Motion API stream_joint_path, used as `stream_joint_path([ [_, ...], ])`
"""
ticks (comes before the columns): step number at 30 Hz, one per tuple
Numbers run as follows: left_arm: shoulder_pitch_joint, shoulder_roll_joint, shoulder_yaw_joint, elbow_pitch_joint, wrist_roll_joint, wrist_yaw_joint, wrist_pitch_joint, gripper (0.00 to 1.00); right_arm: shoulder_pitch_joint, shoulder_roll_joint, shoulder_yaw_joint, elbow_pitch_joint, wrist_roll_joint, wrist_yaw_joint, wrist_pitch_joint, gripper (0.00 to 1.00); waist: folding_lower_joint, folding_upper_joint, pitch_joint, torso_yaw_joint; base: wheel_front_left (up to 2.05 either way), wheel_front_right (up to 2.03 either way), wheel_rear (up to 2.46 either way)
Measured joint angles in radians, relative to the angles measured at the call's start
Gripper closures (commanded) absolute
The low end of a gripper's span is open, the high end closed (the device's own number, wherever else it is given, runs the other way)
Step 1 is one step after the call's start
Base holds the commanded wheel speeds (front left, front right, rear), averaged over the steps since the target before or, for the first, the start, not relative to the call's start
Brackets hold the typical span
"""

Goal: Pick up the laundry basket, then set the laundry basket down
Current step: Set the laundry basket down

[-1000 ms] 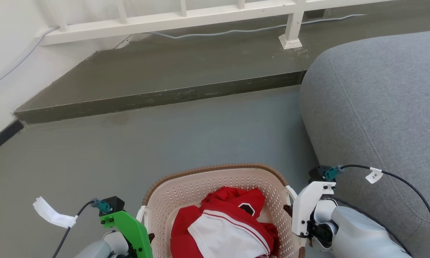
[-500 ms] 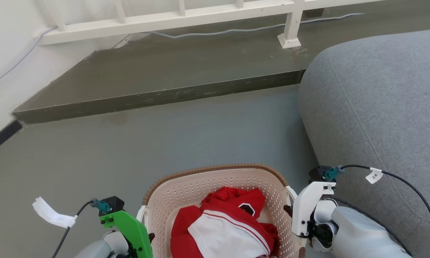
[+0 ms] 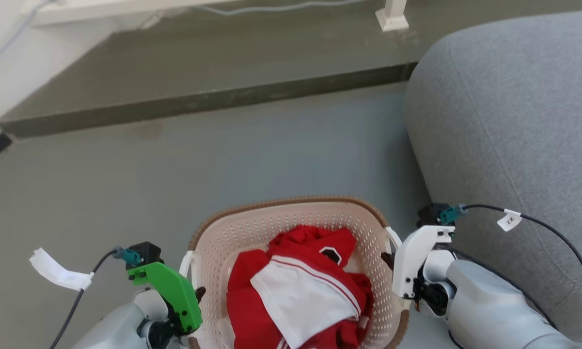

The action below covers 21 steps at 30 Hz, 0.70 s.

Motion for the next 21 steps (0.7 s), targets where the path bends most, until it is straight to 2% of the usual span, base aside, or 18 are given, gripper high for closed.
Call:
stream_joint_path([
  [14,-0.08,0.065,0.01,-0.077,0.012,0.0,-0.065,1.0,-0.088,0.004,0.001,-0.043,-0.001,-0.045,-0.104,1.0,0.0001,0.0,0.189,-0.01,0.0,0.0,0.0],
  [21,-0.135,0.099,0.017,-0.125,0.029,0.0,-0.113,1.0,-0.146,0.009,-0.001,-0.059,-0.002,-0.078,-0.168,1.0,0.0002,0.0,0.288,-0.012,0.0,0.0,0.0],
])
